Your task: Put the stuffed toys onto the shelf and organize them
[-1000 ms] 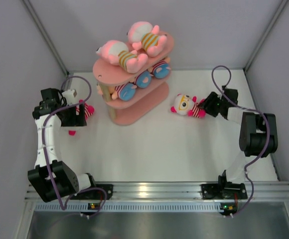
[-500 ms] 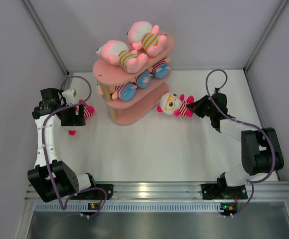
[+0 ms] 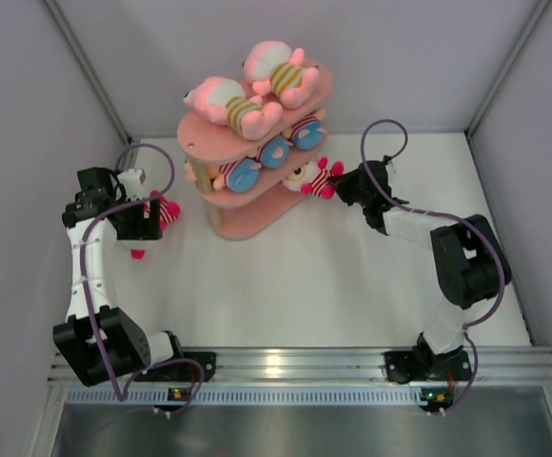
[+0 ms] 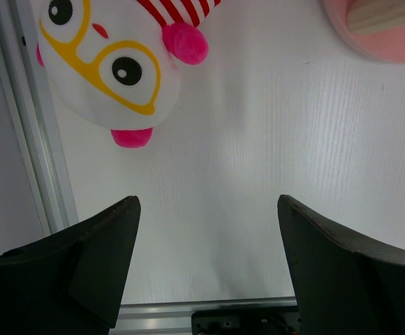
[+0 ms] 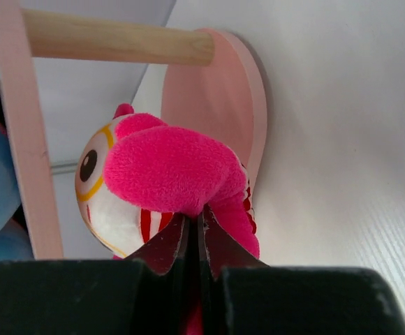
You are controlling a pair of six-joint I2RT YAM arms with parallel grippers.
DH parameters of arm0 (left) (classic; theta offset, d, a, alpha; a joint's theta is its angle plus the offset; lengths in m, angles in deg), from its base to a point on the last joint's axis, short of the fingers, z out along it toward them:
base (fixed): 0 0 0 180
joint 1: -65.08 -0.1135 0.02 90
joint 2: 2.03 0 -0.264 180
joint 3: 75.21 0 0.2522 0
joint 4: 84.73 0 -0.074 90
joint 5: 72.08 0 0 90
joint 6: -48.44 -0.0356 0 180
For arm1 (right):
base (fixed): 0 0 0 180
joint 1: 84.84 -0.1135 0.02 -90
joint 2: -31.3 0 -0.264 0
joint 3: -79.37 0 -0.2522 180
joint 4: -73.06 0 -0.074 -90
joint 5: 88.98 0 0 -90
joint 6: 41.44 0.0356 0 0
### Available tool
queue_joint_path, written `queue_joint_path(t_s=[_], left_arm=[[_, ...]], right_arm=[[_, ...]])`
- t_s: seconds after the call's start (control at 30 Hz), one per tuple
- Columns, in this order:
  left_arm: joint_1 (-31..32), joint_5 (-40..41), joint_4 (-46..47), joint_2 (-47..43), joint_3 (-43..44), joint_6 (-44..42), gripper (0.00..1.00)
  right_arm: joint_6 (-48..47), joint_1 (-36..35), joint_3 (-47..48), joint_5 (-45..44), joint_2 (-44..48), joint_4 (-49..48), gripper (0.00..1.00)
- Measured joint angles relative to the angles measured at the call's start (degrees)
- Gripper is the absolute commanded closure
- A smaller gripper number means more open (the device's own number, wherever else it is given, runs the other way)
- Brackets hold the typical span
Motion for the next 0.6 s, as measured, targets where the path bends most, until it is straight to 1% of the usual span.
queue_joint_path(t_s=[0.27,0.47,0.6], left_arm=[[0.0,0.0,1.0,2.1,0.0,-0.1,0.15],[0.0,0.0,1.3,2.5,0.0,0.0,0.15],[0.0,0.1,1.6,2.5,0.0,0.0,0.15]], right_arm=[[10.9,-3.9,1.6,-7.7,-6.4,-1.0,1.0],[16.4,-7.8,12.3,-14.2,-13.6,0.7,1.0],[21.6,-9.6,14.6,-16.9,-16.1,0.1,1.0]])
